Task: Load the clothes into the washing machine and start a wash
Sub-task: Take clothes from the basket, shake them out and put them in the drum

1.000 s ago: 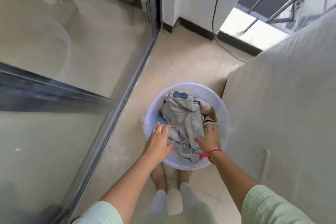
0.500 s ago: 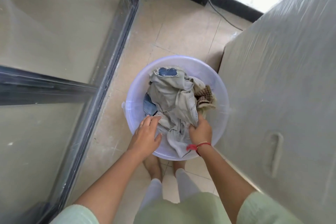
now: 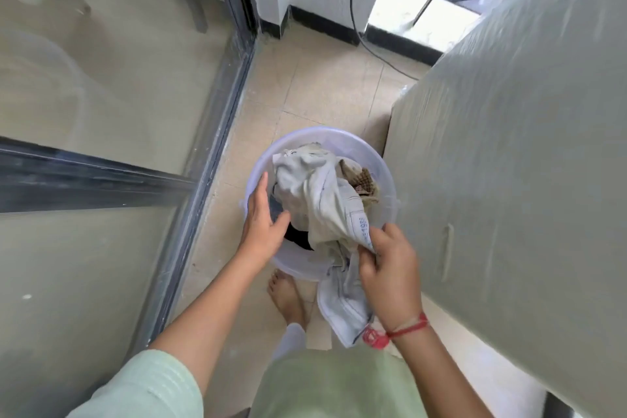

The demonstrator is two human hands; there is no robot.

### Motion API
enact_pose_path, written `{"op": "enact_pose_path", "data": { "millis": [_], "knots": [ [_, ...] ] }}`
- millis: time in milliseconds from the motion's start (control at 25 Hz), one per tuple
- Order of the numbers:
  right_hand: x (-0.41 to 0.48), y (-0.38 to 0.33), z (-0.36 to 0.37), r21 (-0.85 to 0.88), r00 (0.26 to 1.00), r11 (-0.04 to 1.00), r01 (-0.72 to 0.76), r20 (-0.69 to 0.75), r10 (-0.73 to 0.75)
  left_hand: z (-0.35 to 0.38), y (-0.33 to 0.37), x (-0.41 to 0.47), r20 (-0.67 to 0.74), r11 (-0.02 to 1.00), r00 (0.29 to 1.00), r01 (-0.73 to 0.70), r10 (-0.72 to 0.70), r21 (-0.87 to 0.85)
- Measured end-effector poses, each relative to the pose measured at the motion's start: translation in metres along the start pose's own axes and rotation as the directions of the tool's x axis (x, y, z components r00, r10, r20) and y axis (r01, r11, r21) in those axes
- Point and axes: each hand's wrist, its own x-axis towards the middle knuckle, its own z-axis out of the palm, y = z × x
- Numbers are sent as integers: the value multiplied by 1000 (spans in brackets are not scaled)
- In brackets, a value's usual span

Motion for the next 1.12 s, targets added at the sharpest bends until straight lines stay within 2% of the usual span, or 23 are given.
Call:
{"op": "enact_pose_path", "data": {
  "millis": [80,160,240,320,480,640,720,800,880,960,1000,1040,1120],
  "knots": [
    [6,-38,-53,-103,997,993,65,43,-61,-28,40,-21,63,968,986,-162,152,193],
    [12,-82,-115,-107,993,991,85,94,-75,-56,90,-47,182,890,951,-301,252,341],
    [11,-127,-179,48,991,998,42,127,-48,-83,140,-80,283,800,901,-424,327,425],
    [2,-167,-235,289,986,957,-25,168,-25,-102,177,-116,308,728,845,-534,437,430],
    [-30,-228,-314,592,988,805,-21,138,-76,-125,233,-176,135,576,674,-704,726,416],
    [-51,-265,-363,812,995,584,-27,76,-61,-150,272,-210,29,542,598,-745,801,388],
    [-55,-275,-376,901,997,432,-36,60,-42,-159,275,-218,1,512,564,-750,826,419],
    [-56,-280,-383,966,991,245,-85,108,-81,-164,272,-220,-11,496,543,-759,840,422],
    [-56,-284,-390,987,984,93,-128,139,-113,-169,269,-219,43,445,511,-784,858,433],
    [-54,-287,-394,989,987,-34,-142,139,-79,-174,264,-210,137,328,459,-785,878,525],
    [-55,-289,-395,979,986,-133,-158,148,-82,-175,260,-204,169,304,475,-757,864,578],
    [-54,-289,-394,952,984,-253,-171,153,-88,-174,256,-200,175,335,537,-714,825,615],
    [-51,-289,-393,897,985,-409,-170,156,-68,-167,236,-196,167,466,717,-593,677,657]
  ]
}}
